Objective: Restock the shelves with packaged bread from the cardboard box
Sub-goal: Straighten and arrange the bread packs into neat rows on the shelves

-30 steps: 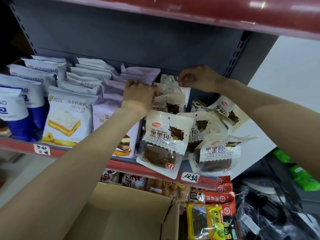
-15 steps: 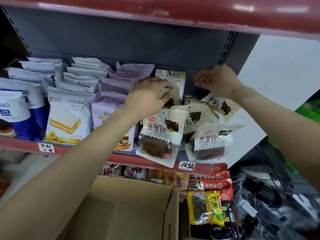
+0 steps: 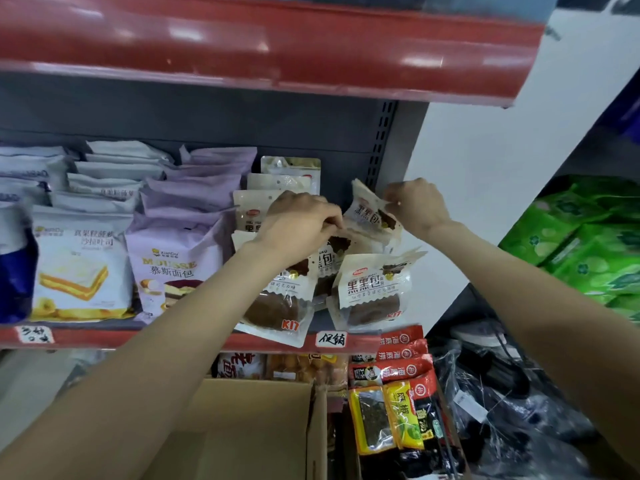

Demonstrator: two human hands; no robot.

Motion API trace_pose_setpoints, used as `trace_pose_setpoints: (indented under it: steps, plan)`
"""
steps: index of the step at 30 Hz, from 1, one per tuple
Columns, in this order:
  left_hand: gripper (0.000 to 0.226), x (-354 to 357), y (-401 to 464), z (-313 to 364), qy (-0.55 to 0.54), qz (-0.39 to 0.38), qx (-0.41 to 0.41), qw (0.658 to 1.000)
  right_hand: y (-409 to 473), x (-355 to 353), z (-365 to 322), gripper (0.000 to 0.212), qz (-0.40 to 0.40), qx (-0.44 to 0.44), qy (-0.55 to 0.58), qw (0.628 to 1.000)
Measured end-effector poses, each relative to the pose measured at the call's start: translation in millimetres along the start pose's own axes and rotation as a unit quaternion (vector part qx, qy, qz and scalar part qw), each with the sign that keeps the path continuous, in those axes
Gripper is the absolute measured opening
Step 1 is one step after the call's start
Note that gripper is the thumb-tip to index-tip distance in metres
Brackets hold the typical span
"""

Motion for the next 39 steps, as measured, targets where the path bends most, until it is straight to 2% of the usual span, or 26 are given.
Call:
trace_pose_setpoints:
  steps: [3, 6, 9, 14, 18, 21, 24, 26, 27, 30, 32, 35, 37, 39]
  plan:
    - [0.019, -1, -7, 2, 0.028, 0.008, 0.006, 1.0, 5, -2, -20, 0.017, 0.002, -0.042, 0.066, 0.997]
    - [0.022, -6, -17, 5, 0.054, 0.043, 0.022, 0.997, 19, -5, -25, 0.018, 0.02, -0.025, 0.106, 0.994]
    - [0.024, -8, -25, 6, 0.059, 0.068, 0.015, 0.996, 32, -1, -36, 0.02, 0.038, -0.026, 0.103, 0.994]
    - [0.026, -5, -21, 1, 0.049, 0.061, -0.013, 0.997, 57, 1, -46, 0.024, 0.056, -0.013, 0.05, 0.997]
    - [0.03, -6, -17, 2, 0.038, 0.078, -0.023, 0.996, 53, -3, -53, 0.031, 0.021, -0.039, 0.046, 0.998]
    - [0.035, -5, -19, 1, 0.041, 0.097, -0.027, 0.994, 21, -28, -54, 0.025, 0.026, -0.127, 0.142, 0.981]
    - [0.037, -5, -23, -2, 0.042, 0.116, -0.041, 0.992, -15, -36, -40, 0.029, -0.067, -0.157, 0.187, 0.967]
    - [0.035, -4, -24, -4, 0.043, 0.109, -0.068, 0.991, -27, -27, -33, 0.038, -0.123, -0.154, 0.151, 0.969]
    - [0.035, -3, -23, -5, 0.042, 0.102, -0.08, 0.991, -27, -23, -31, 0.043, -0.115, -0.161, 0.107, 0.974]
    - [0.033, -1, -20, -5, 0.053, 0.073, -0.108, 0.99, -15, -22, -38, 0.049, 0.005, -0.167, -0.012, 0.986]
    - [0.029, -1, -19, -6, 0.063, 0.053, -0.124, 0.989, 0, -18, -48, 0.046, 0.043, -0.141, -0.041, 0.988]
    - [0.023, -4, -21, -8, 0.068, 0.053, -0.122, 0.989, 25, 3, -57, 0.042, -0.024, -0.076, -0.067, 0.994]
    - [0.021, -5, -22, -7, 0.065, 0.058, -0.115, 0.99, 31, 8, -62, 0.027, -0.045, -0.072, -0.083, 0.993]
    - [0.022, -5, -19, -6, 0.051, 0.063, -0.111, 0.99, 33, -1, -65, 0.018, -0.003, -0.092, -0.11, 0.99]
Point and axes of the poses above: each hand's wrist, its own y-axis towards the middle knuckle, its own x-axis out of the palm, z = x × y, the point moved 8 cm from there along y, towards the middle knuckle, and after that the axes turned 15 degrees about x, right-handed, at the moved point
